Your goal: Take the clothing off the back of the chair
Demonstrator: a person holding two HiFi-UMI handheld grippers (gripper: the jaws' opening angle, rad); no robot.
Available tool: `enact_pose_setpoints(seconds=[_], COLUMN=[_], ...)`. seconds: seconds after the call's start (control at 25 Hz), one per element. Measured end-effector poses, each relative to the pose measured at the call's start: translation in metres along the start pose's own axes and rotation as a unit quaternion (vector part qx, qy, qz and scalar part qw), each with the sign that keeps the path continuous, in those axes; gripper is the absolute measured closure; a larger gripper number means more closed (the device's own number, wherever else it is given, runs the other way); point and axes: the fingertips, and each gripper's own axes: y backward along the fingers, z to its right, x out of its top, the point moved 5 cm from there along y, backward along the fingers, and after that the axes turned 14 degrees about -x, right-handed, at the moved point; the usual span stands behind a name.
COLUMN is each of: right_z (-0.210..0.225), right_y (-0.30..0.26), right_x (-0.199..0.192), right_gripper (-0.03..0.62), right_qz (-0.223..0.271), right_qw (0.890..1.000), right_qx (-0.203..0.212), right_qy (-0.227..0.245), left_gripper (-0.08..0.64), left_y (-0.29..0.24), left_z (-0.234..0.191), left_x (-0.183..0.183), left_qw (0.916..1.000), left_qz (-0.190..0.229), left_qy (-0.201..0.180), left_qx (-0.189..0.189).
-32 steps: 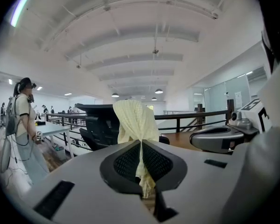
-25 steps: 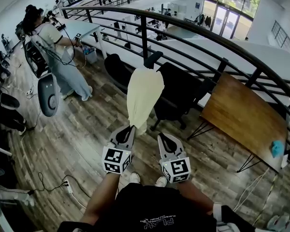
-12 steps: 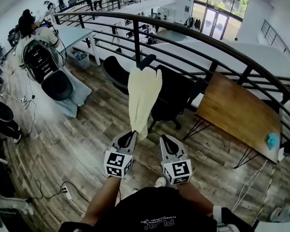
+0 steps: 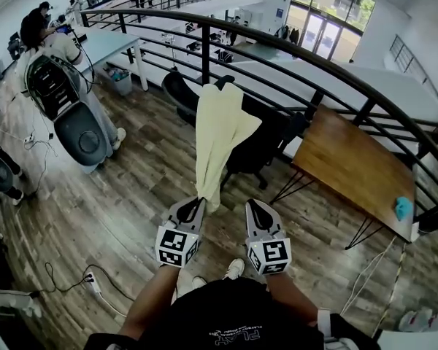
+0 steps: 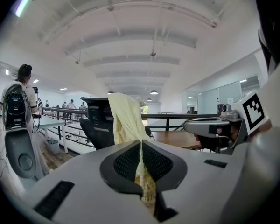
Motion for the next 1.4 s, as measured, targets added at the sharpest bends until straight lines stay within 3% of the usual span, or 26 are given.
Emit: enact_pose_setpoints(seconds=[0.6,1.08,1.4], right_z=[-0.032,-0.047,-0.051], right_y=[0.035,0.046,0.041], right_x=[-0.007,-0.009,-0.007], right_gripper=[0.569,0.569,0.568], right_qz=[-0.004,-0.004,-0.005], right_qw=[1.0,1.0,1.0], right_qx=[0.005,0.009,0.017], right_qy=[-0.001,0.0,-0.003], left_gripper=[0.536,0.537,0.537], left_y=[0.044,0.07,0.071], left_z=[0.029,0.02,0.019], left_x=[-0.028,-0.057,-0.042], left_qw=[0.9996,0.9982,0.9989], left_qz=[-0.02,-0.054,-0.043], left_qy=[0.012,0.02,0.0], left_qx=[-0.014,0.017,0.019])
